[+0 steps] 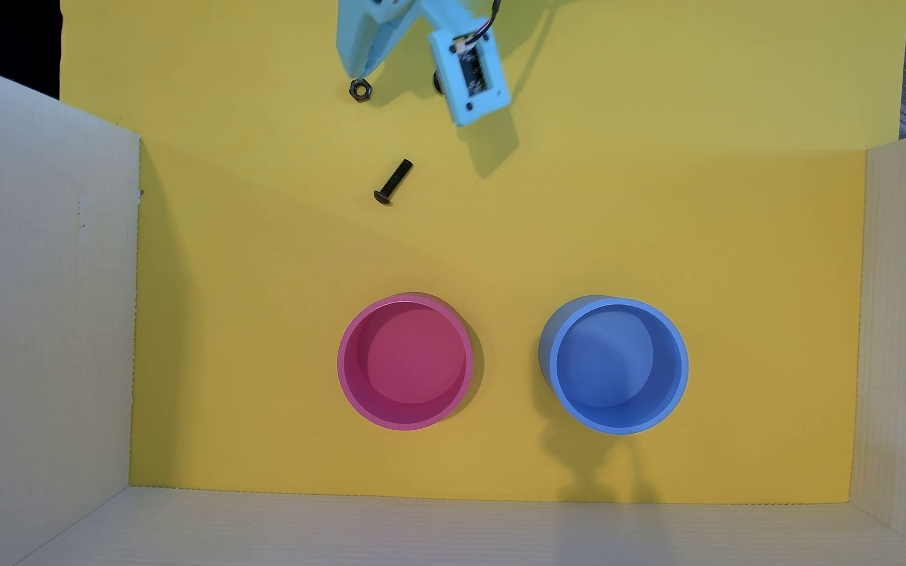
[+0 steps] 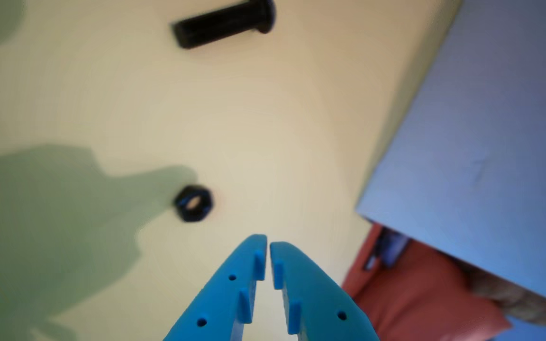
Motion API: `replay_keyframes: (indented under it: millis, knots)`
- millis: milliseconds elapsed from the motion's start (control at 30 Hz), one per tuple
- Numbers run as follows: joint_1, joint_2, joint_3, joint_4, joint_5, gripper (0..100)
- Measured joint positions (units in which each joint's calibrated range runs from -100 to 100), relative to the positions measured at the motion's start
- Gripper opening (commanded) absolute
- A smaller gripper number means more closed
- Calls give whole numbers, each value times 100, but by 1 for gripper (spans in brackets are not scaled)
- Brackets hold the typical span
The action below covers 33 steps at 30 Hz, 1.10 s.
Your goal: Pick up the bolt and place it in the pink box
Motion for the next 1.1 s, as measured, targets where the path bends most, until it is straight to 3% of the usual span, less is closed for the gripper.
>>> replay_keyframes:
  millis: [167, 467, 667, 1100]
  knots:
    - [-29, 0, 36, -197, 488, 2]
    - [-73, 25, -387, -206, 821, 2]
    - [-612, 34, -486, -154, 962, 2]
    - [-671, 2508, -1928, -120, 1607, 2]
